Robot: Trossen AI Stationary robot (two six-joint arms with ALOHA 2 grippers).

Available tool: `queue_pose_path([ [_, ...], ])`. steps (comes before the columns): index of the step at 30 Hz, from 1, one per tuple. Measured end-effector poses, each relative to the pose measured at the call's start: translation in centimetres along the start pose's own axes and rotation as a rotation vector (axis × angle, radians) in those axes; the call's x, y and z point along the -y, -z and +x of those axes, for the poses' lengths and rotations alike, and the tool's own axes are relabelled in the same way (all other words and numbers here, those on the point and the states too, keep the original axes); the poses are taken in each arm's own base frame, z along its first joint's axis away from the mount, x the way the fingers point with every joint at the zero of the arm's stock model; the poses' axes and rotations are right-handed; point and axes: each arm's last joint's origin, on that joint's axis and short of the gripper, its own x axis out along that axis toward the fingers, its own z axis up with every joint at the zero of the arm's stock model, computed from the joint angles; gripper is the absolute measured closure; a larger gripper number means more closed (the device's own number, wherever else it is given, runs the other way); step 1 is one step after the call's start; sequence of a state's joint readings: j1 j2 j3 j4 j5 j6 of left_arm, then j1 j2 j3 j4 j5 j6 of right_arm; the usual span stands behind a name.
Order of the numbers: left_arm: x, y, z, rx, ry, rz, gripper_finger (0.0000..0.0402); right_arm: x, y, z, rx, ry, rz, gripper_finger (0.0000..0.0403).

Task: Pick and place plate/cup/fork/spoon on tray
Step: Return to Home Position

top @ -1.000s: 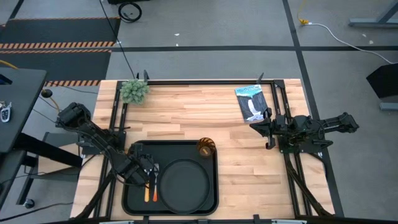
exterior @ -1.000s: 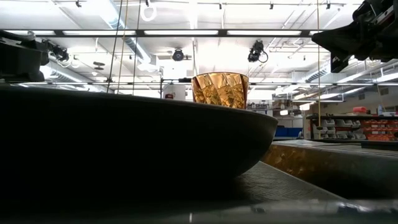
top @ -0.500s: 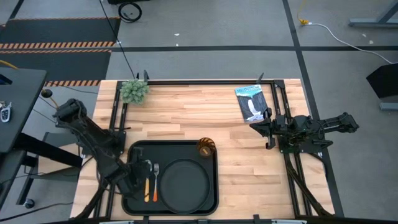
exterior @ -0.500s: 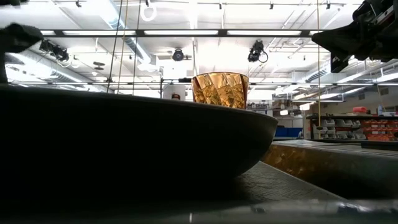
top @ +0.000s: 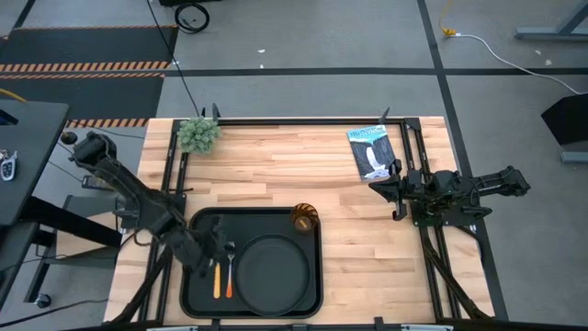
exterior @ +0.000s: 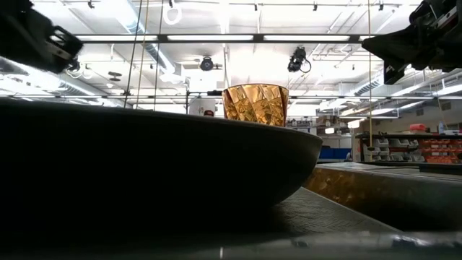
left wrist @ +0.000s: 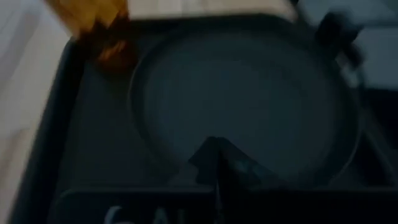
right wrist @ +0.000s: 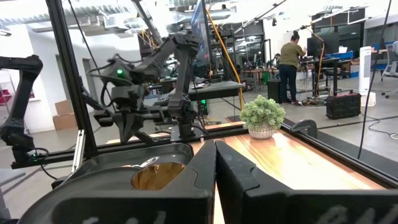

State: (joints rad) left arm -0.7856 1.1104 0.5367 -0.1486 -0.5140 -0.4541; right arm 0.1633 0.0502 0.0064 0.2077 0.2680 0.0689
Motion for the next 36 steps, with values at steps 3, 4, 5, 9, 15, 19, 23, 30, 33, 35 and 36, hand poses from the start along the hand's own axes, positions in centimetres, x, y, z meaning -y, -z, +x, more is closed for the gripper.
queue_pose_path([
  [3,-1.0,0.3,0.6,0.100,0.055,-0.033,0.0396,0.0,0.0,0.0,0.000,0.000,0.000,0.0386],
  [4,-1.4,0.4,0.7,0.126,0.060,-0.041,0.0397,0.0,0.0,0.0,0.000,0.000,0.000,0.0386],
  [5,-1.8,0.4,0.8,0.147,0.060,-0.042,0.0397,0.0,0.0,0.0,0.000,0.000,0.000,0.0386],
  [9,-3.9,0.7,1.0,0.176,0.018,-0.065,0.0396,0.0,0.0,0.0,0.000,0.000,0.000,0.0386],
  [15,-5.9,0.7,0.3,0.298,-0.018,-0.066,0.0398,0.0,0.0,0.0,0.000,0.000,0.000,0.0386],
  [19,-6.9,1.2,-0.5,0.396,-0.031,-0.052,0.0398,0.0,0.0,0.0,0.000,0.000,0.000,0.0386],
  [23,-7.7,1.3,-1.8,0.455,-0.052,-0.045,0.0398,0.0,0.0,0.0,0.000,0.000,0.000,0.0386],
  [30,-8.6,1.4,-4.4,0.524,0.001,-0.026,0.0398,0.0,0.0,0.0,0.000,0.000,0.000,0.0386],
  [33,-9.1,1.6,-5.3,0.543,-0.023,-0.008,0.0399,0.0,0.0,0.0,0.000,0.000,0.000,0.0386],
  [35,-9.5,1.5,-6.0,0.585,-0.044,-0.007,0.0399,0.0,0.0,0.0,0.000,0.000,0.000,0.0386],
  [36,-9.7,1.5,-6.4,0.603,-0.049,-0.005,0.0399,0.0,0.0,0.0,0.000,0.000,0.000,0.0386],
])
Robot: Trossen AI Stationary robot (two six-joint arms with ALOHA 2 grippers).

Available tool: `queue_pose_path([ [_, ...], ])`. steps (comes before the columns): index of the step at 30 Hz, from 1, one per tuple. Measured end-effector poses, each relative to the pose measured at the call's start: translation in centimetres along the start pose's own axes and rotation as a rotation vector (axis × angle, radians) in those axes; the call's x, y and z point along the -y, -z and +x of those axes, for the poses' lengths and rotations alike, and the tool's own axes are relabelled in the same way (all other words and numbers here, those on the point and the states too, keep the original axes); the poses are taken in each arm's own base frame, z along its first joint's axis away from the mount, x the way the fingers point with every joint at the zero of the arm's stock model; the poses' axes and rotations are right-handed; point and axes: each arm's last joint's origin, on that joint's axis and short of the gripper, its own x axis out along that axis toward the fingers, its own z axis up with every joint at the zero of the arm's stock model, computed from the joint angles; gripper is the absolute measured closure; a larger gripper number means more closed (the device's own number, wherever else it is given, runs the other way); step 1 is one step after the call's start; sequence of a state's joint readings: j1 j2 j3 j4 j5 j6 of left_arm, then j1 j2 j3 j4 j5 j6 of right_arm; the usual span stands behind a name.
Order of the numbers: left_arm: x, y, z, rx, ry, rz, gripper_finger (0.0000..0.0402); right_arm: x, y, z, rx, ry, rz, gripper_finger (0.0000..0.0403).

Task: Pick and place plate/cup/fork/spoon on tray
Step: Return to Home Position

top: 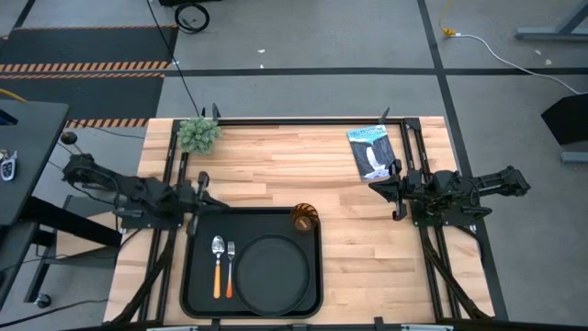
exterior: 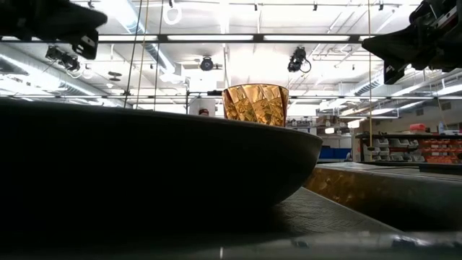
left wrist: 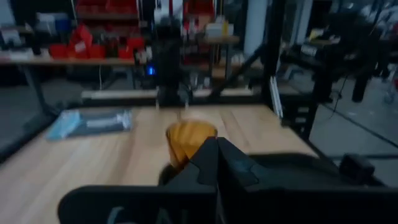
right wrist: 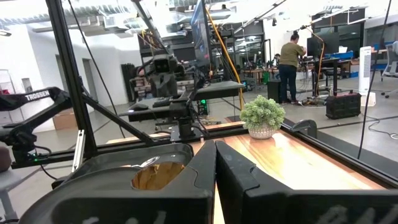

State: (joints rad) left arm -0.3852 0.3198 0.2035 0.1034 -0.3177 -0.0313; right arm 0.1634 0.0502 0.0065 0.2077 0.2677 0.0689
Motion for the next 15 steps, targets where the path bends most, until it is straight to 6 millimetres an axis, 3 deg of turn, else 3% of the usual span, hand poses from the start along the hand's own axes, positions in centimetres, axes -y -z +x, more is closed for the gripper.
queue_pose_path([
  [6,-1.0,-1.0,-1.4,0.114,0.027,0.022,0.0399,0.0,0.0,0.0,0.000,0.000,0.000,0.0386],
  [15,-1.6,-0.1,-2.0,0.034,0.042,0.059,0.0399,0.0,0.0,0.0,0.000,0.000,0.000,0.0386],
])
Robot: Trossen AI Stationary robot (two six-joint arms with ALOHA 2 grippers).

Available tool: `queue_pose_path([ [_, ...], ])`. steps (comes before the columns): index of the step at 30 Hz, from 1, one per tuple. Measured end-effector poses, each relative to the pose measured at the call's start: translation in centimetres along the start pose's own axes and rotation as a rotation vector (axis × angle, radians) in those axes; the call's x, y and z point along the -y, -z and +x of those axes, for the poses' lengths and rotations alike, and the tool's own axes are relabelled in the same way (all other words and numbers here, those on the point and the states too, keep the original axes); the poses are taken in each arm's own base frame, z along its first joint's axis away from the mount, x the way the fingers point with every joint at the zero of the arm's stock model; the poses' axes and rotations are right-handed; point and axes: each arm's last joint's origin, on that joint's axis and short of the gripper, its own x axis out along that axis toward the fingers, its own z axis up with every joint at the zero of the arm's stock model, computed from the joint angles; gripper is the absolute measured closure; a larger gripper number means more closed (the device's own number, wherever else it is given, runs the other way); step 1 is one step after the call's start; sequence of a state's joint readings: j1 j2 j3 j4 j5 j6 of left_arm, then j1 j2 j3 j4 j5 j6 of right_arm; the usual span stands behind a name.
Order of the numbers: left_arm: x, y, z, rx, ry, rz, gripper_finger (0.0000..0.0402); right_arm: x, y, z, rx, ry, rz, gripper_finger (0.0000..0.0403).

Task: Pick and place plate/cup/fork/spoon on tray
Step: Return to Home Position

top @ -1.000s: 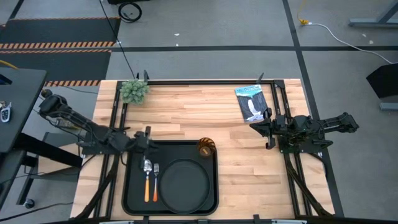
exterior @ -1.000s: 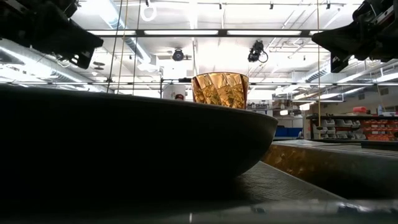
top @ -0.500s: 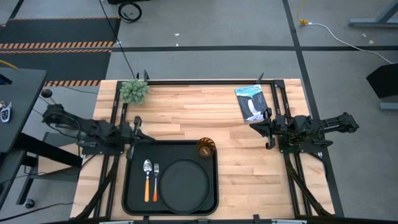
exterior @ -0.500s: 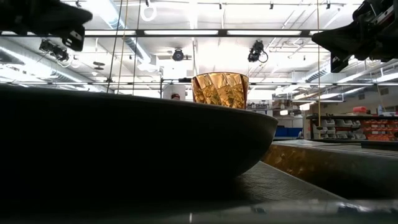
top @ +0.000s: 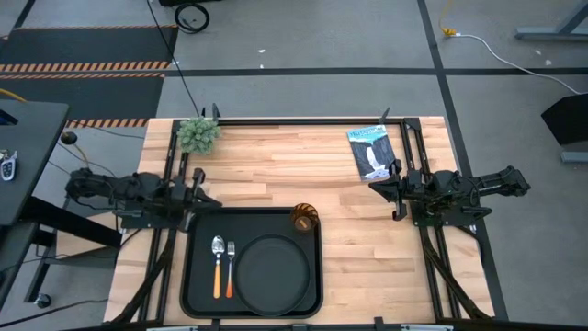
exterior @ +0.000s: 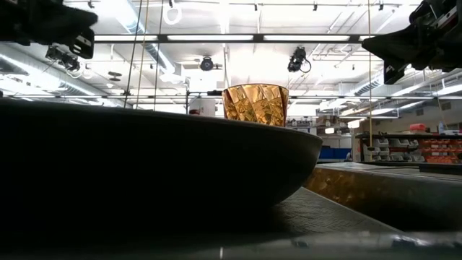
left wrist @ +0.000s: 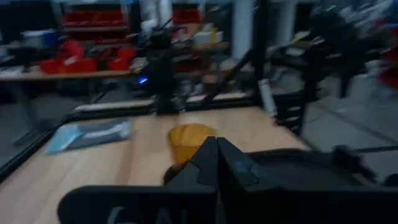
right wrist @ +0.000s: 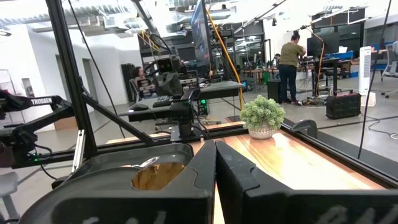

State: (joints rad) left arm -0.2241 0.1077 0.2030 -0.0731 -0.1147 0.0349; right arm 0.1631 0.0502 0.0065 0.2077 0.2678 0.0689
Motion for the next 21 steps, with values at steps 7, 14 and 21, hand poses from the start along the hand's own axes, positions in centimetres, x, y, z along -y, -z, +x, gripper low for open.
queue_pose_path([
  [7,0.6,3.8,0.7,0.065,0.138,-0.083,0.0399,0.0,0.0,0.0,0.000,0.000,0.000,0.0386],
  [14,0.5,3.2,0.6,0.157,0.202,-0.072,0.0399,0.0,0.0,0.0,0.000,0.000,0.000,0.0386],
  [21,0.7,4.4,0.7,0.033,0.237,-0.079,0.0378,0.0,0.0,0.0,0.000,0.000,0.000,0.0386],
])
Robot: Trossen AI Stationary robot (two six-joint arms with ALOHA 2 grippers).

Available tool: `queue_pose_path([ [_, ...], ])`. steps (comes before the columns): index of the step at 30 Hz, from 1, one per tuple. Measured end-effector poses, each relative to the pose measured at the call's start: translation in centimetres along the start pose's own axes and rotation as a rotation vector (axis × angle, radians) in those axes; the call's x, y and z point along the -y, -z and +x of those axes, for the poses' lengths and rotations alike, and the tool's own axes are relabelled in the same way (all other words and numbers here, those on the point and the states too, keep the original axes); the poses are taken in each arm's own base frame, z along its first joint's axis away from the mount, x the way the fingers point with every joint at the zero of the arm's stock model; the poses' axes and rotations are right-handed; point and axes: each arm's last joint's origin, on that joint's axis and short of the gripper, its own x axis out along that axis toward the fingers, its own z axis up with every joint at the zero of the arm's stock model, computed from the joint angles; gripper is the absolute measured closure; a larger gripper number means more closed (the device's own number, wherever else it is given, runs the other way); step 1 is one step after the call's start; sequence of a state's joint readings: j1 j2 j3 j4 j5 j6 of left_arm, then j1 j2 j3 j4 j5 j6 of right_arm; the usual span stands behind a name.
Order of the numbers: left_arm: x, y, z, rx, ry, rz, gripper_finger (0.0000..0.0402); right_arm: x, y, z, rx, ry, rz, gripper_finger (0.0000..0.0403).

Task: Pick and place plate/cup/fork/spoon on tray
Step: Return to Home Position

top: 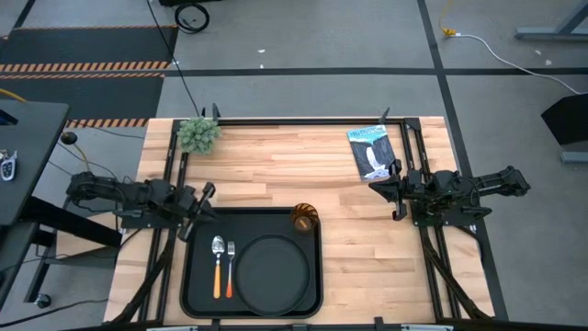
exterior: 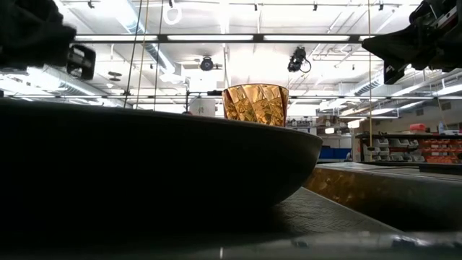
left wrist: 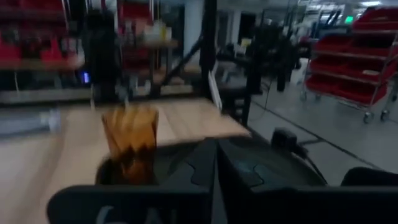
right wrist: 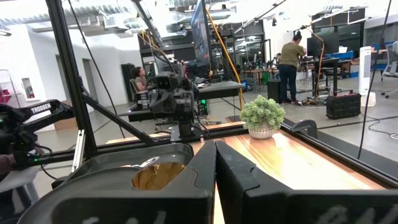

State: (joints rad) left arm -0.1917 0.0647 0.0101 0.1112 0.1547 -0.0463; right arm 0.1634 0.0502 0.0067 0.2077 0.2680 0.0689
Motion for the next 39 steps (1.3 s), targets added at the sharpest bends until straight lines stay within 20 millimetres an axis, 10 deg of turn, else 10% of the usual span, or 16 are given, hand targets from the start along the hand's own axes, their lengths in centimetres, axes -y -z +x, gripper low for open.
queue_pose_path([
  [39,-0.02,0.14,0.02,-0.013,-0.005,-0.127,0.0375,0.00,0.00,0.00,0.000,0.000,0.000,0.0386],
])
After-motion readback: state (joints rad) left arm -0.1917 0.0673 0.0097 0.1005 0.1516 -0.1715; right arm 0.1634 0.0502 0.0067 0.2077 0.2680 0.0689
